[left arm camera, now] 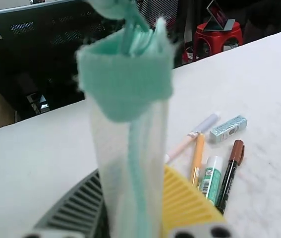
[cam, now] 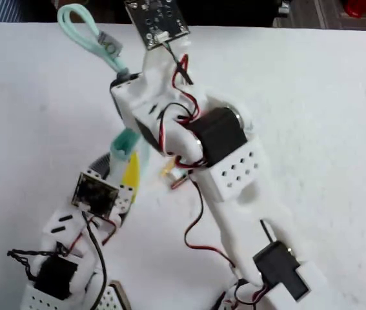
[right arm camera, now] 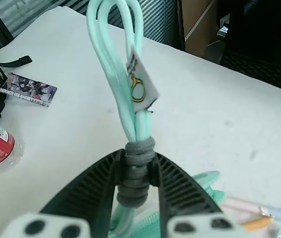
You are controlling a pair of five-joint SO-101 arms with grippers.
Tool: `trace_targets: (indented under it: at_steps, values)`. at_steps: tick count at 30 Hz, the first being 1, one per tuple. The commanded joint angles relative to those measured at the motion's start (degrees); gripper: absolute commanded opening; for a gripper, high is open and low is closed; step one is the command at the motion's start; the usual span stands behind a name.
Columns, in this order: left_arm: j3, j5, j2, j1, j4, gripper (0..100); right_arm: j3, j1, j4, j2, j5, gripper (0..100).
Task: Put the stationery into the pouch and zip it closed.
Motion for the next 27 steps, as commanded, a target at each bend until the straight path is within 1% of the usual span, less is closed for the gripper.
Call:
trace_targets:
  at_steps: [1,7,15,23,27]
  values:
    - [0.18,-0.70,0.22,1.27,1.76,5,-1.67,4.44,-3.74,-0.13,0.09,1.5]
    - [0.18,-0.35,0.22,-0.40,1.76,5,-1.85,10.24,-6.37,1.36,0.09,1.5]
    - [0.26,-0.26,0.22,-0.31,1.76,5,-2.11,12.70,-9.54,6.02,0.09,1.5]
    - [0.26,-0.26,0.22,-0.22,1.85,5,-2.11,16.31,-16.04,8.13,0.00,1.5]
    - [0.26,-0.26,0.22,-0.22,1.85,5,-2.11,16.57,-16.22,8.04,0.00,1.5]
